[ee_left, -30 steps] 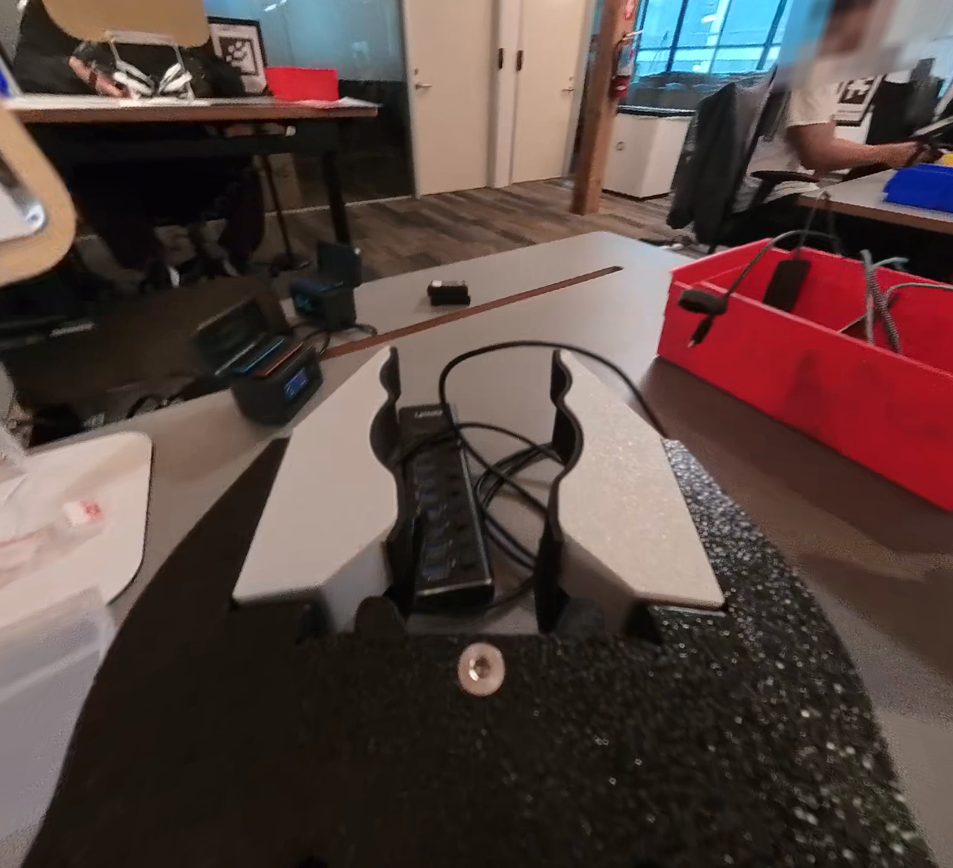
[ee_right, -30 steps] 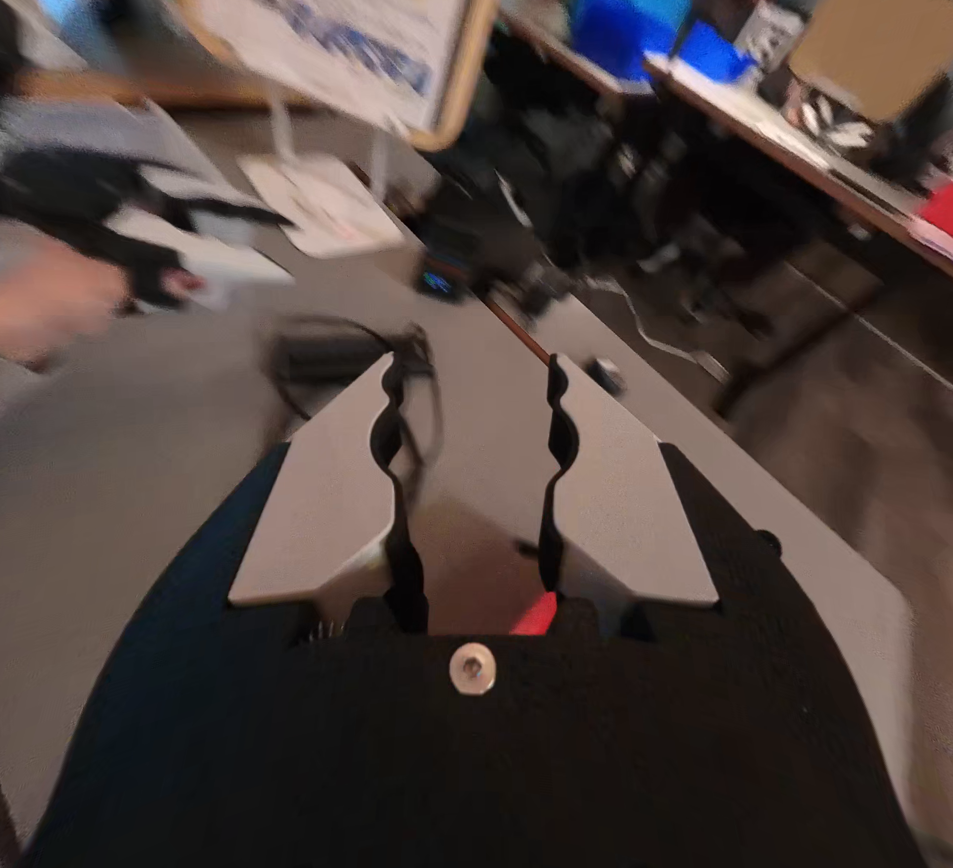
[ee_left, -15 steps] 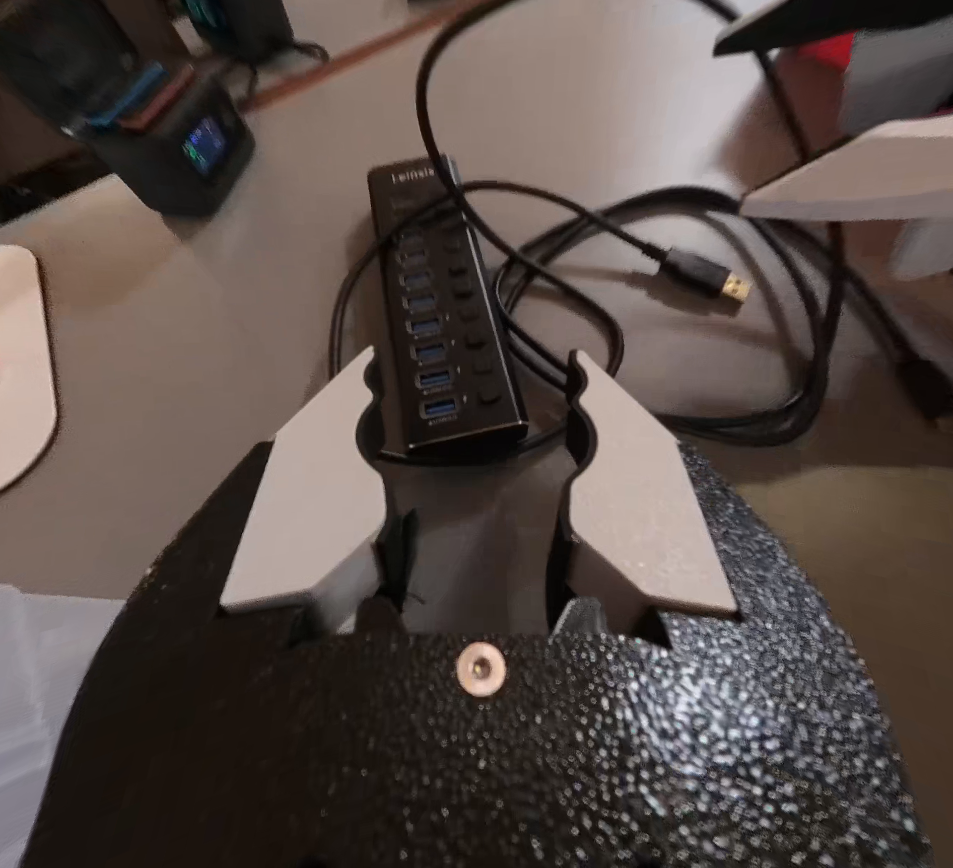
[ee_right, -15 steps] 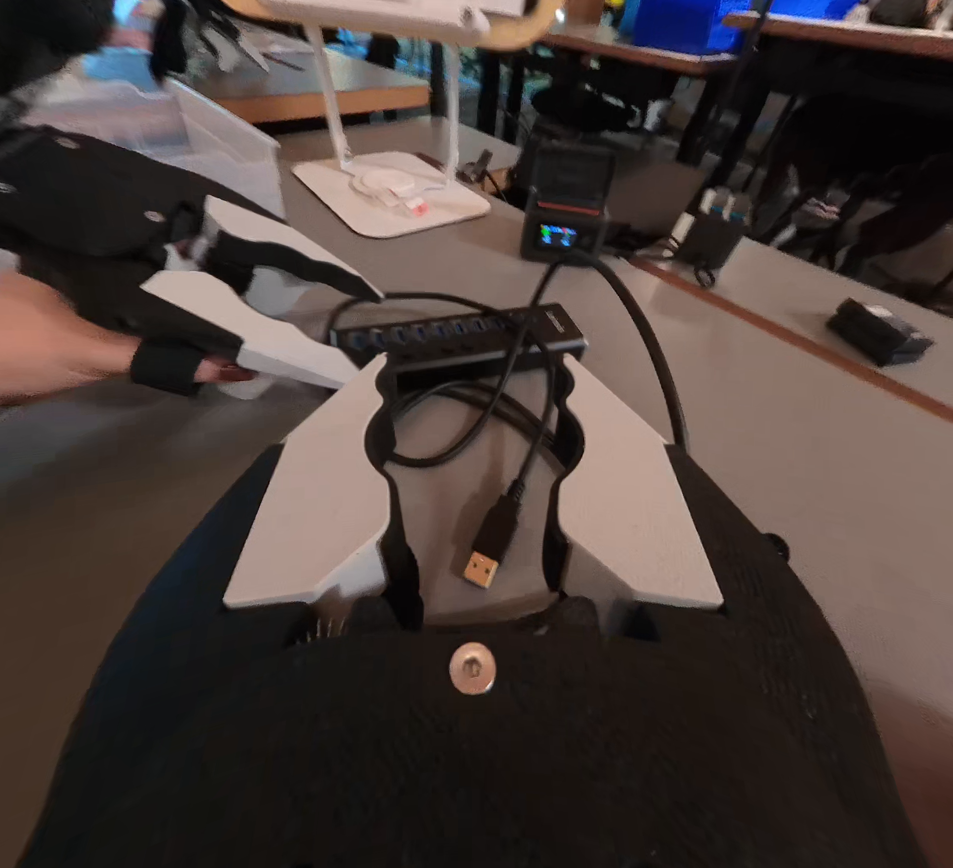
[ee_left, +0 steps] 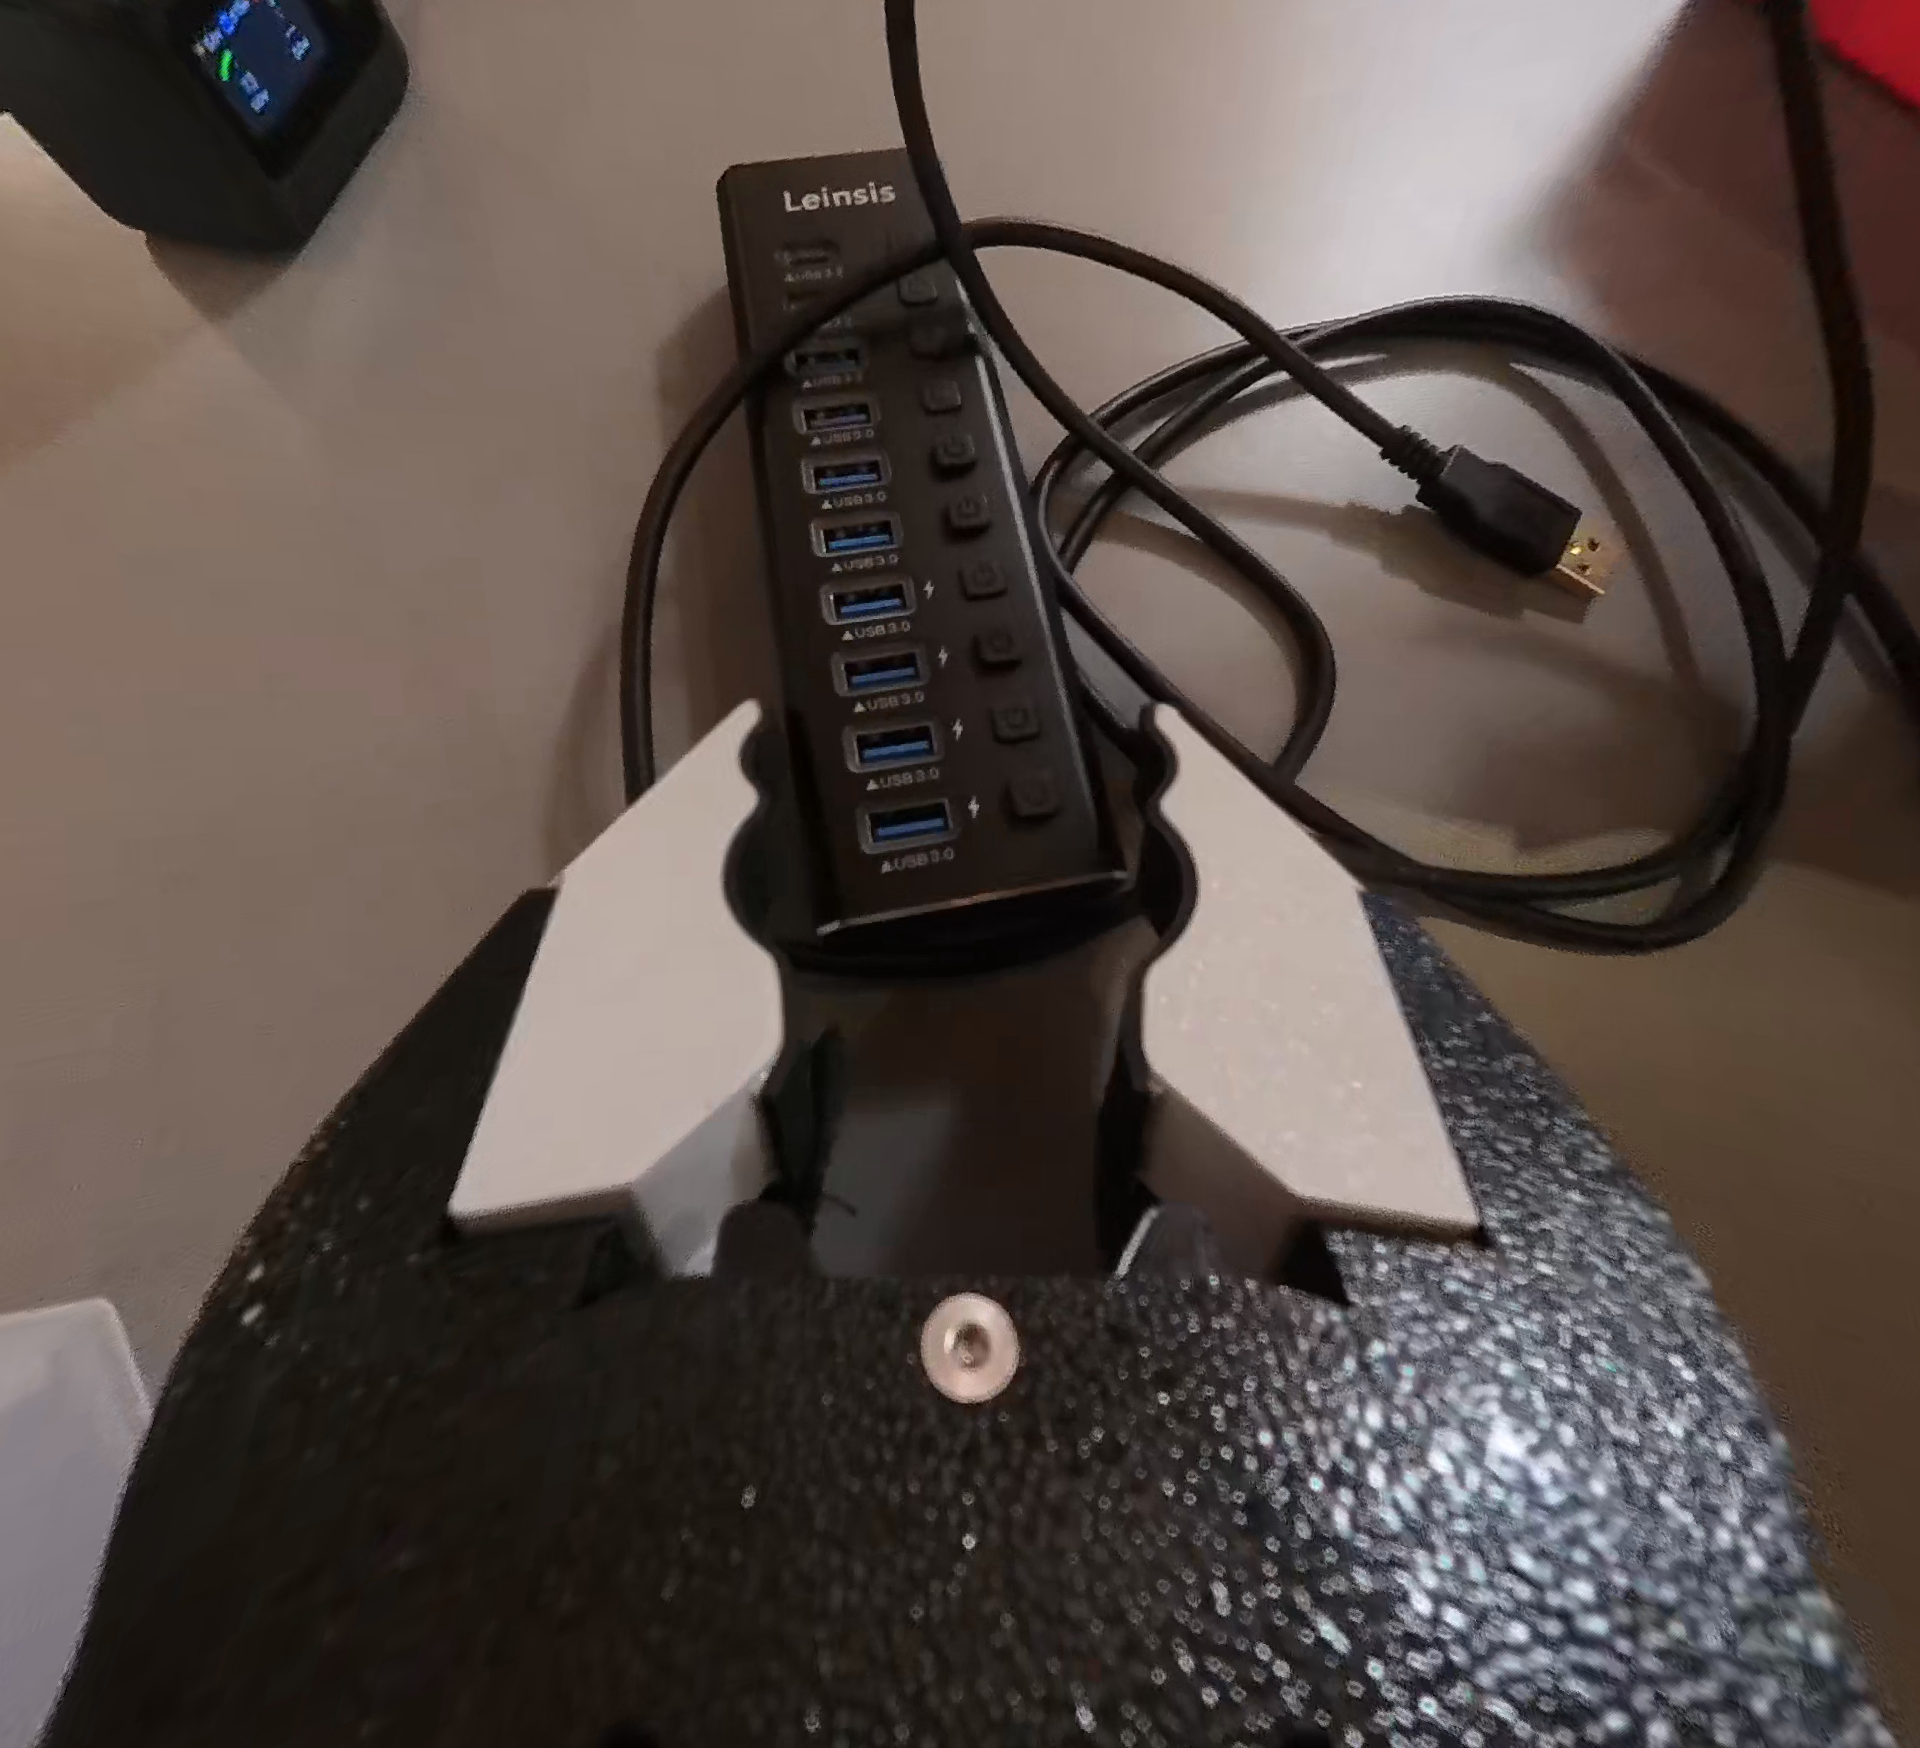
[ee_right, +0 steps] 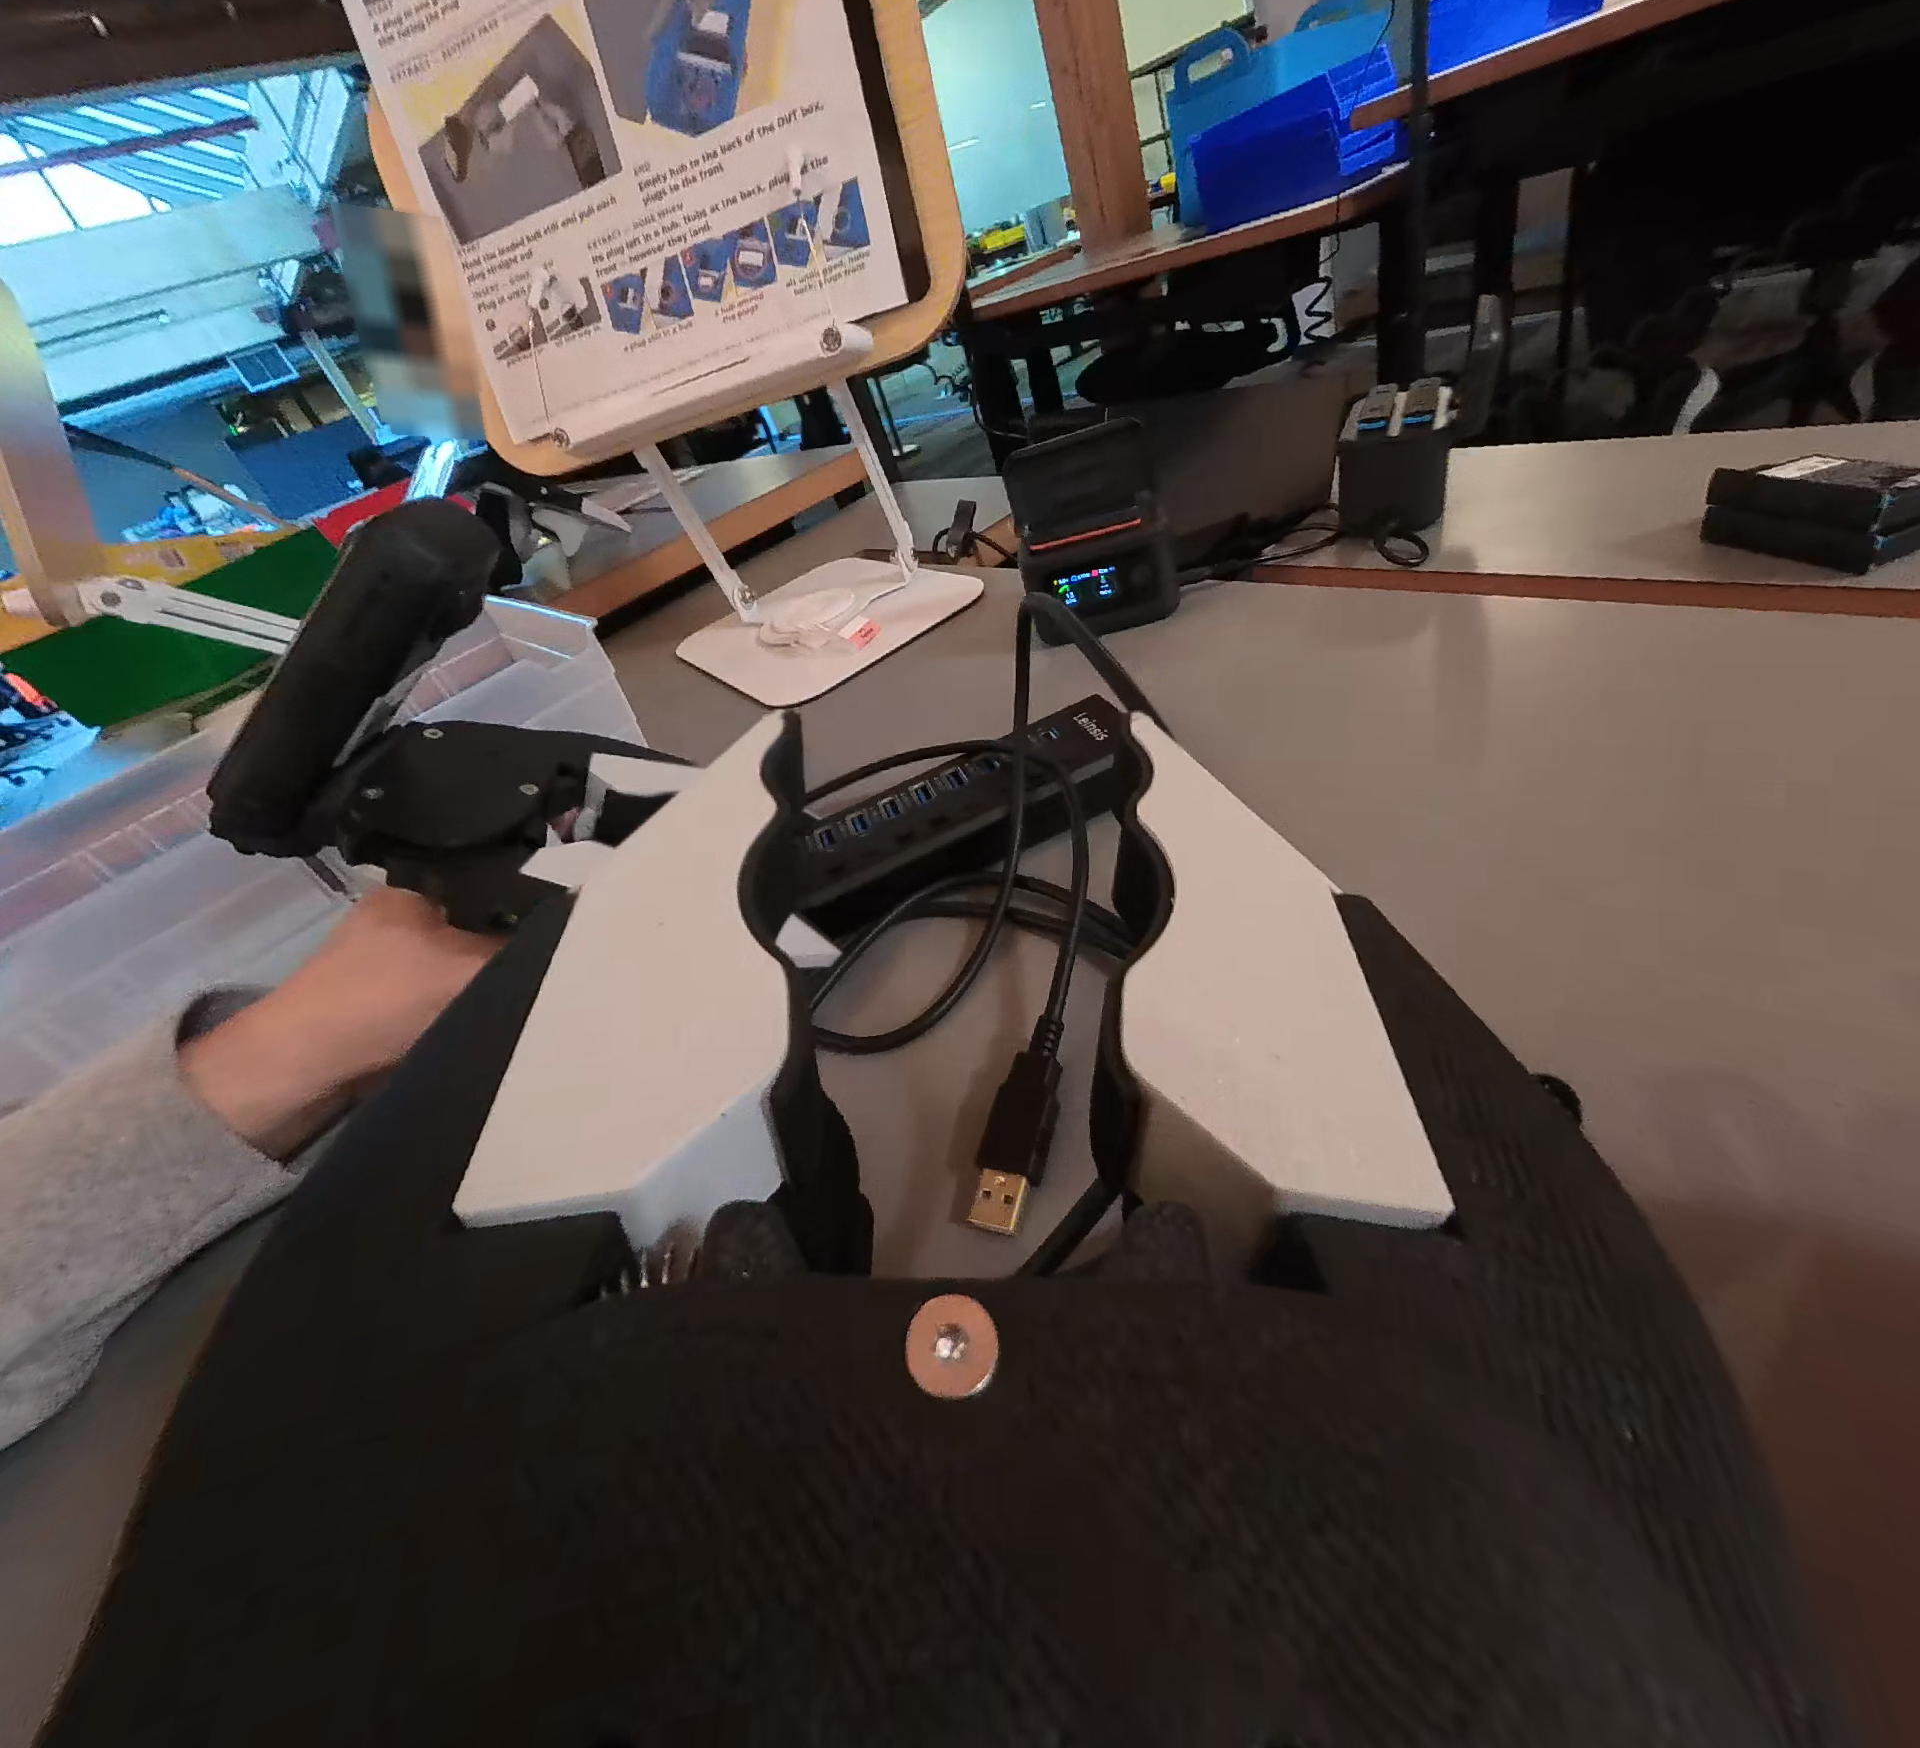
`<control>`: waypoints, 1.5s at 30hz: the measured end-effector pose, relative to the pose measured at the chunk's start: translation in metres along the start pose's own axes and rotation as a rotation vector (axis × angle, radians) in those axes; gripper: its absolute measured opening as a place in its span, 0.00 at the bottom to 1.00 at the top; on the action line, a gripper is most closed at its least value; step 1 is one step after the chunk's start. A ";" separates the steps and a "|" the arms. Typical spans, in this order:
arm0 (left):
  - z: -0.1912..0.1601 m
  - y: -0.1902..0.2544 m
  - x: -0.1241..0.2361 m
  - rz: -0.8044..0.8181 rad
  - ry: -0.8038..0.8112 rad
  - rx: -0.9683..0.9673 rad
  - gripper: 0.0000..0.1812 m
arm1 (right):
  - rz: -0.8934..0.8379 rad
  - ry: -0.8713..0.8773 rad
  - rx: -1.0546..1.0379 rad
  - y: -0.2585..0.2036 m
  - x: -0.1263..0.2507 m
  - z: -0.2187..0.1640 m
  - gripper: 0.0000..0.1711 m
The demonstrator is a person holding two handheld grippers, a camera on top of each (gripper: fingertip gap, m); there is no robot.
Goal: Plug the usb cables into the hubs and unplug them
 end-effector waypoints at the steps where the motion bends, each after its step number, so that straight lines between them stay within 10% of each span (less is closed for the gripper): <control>1: 0.000 0.000 -0.001 0.002 -0.003 -0.002 0.35 | 0.001 0.003 -0.005 0.000 0.000 0.000 0.34; 8: 0.001 -0.001 -0.003 0.014 -0.028 -0.012 0.33 | -0.019 -0.017 0.060 -0.001 0.001 0.002 0.34; 20: 0.002 0.032 0.007 0.292 0.125 -0.747 0.32 | 0.018 -0.169 0.295 -0.003 0.017 0.015 0.37; 31: 0.007 0.004 0.015 0.068 0.215 -0.326 0.32 | 0.170 -0.373 0.300 -0.031 -0.008 -0.014 0.32; 45: 0.010 -0.007 0.021 0.017 0.230 -0.200 0.32 | -0.035 -0.744 0.344 -0.001 -0.046 -0.051 0.29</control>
Point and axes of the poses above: each gripper's, where its closed fingertips meet, x back along the fingers, z out of its top, y = z × x across the jaws, the point moved 8 cm from there along x, back along the fingers, and after that the axes turned 10 degrees about x, right-handed, at the moved point
